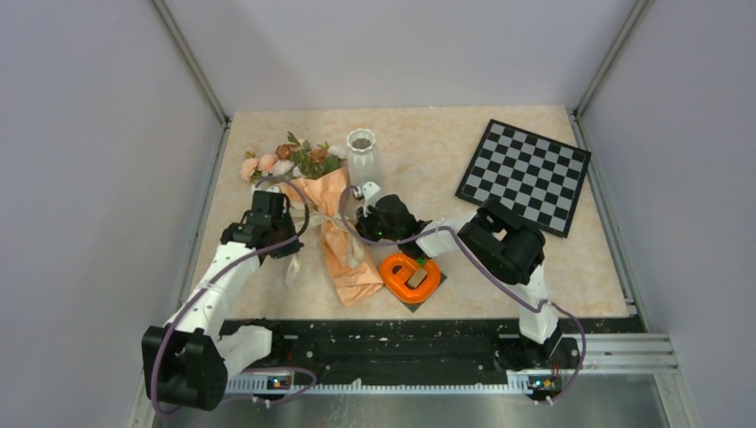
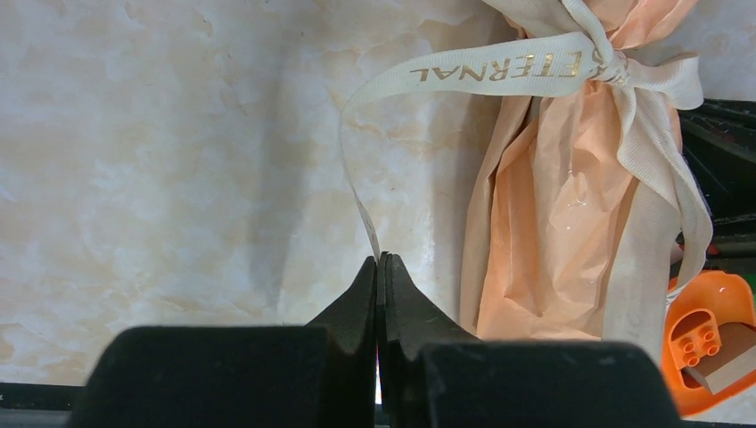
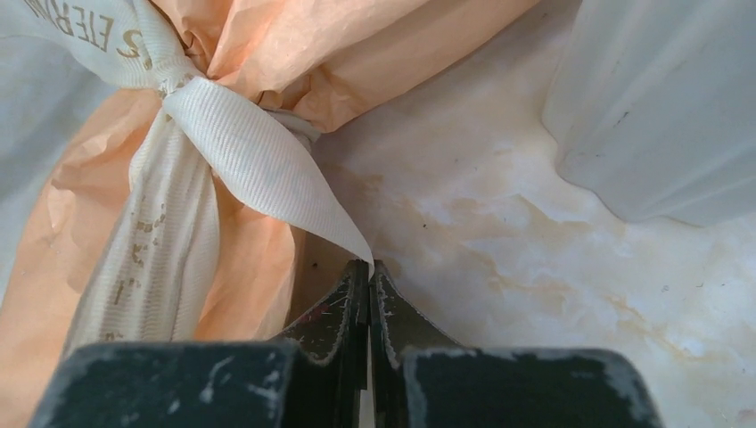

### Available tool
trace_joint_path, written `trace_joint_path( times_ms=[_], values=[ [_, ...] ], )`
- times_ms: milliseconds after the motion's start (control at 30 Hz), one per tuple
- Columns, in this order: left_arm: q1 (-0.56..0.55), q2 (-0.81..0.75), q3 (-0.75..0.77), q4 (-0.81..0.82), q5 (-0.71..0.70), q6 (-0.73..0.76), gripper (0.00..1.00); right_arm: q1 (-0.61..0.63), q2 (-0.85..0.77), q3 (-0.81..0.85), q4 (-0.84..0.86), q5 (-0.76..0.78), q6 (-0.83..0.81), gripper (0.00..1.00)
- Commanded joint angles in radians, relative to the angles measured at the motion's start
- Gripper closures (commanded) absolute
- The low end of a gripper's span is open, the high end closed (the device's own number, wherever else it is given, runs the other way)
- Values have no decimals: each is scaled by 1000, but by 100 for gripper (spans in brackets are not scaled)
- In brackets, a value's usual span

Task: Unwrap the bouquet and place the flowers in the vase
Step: Untie the ribbon from the wrapping paper.

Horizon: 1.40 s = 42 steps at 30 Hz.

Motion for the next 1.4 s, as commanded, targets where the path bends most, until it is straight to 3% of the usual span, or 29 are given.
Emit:
trace_joint_path(
  times_ms=[0,567,833,1367],
  values=[
    [10,9,17,-10,-32,23,100,-2,-15,20,50,1,3,100],
    [59,63,56,-32,-125,23,100,8,-169,-59,-8,36,101,100],
    [113,91,70,13,-116,48,100,40,-226,-75,-90,198,100,100],
    [137,166,204,-45,-195,195,100,112,-253,54,-330,468,-8,100]
  ],
)
